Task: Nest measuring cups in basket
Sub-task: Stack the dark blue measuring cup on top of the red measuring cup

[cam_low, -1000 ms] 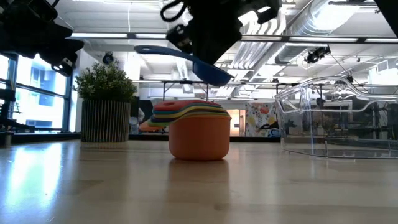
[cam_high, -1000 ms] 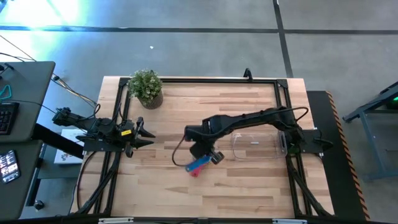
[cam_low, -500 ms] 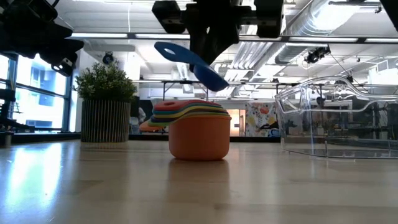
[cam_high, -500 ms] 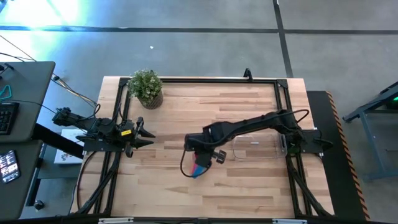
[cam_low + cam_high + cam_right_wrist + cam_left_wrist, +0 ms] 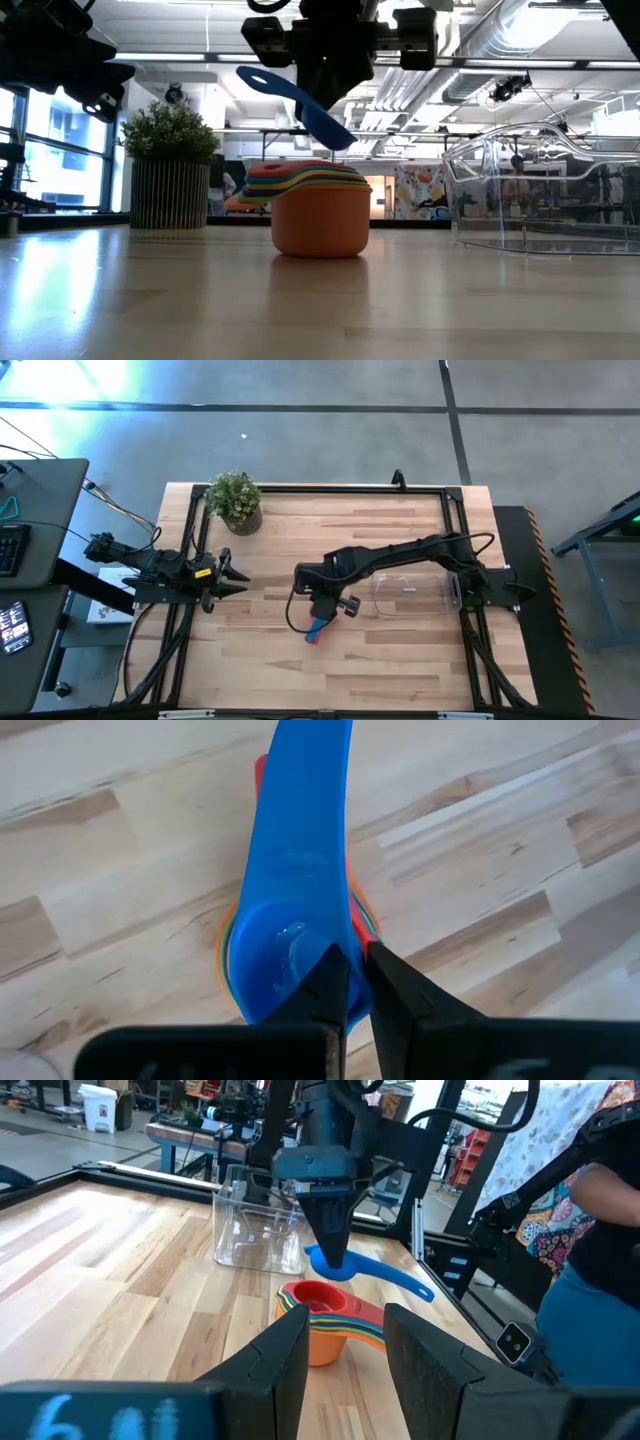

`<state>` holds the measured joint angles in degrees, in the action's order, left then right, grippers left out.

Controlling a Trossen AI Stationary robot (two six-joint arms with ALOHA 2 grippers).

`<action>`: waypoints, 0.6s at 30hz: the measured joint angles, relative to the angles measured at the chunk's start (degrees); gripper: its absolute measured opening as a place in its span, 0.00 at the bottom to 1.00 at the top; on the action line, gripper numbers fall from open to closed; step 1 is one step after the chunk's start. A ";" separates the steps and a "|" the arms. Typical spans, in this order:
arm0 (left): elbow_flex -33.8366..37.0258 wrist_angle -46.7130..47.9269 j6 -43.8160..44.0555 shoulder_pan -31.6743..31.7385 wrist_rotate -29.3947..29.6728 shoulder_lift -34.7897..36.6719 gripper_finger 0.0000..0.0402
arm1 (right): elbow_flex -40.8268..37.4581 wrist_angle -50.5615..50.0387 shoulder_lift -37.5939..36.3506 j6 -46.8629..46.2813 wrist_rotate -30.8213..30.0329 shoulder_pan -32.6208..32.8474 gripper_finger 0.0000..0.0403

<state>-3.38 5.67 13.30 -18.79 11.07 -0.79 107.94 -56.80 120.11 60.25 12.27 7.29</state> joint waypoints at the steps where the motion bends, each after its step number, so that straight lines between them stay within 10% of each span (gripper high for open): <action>1: 0.00 0.00 0.00 0.00 0.00 0.01 0.30 | 0.00 -0.10 0.00 0.00 0.06 -0.17 0.03; 18: 0.00 0.00 0.00 0.00 0.00 0.01 0.30 | -0.04 -0.89 2.64 -0.19 1.03 -0.68 0.04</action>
<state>-3.38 5.67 13.30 -18.79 11.07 -0.78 107.90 -57.69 122.76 60.06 13.30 6.61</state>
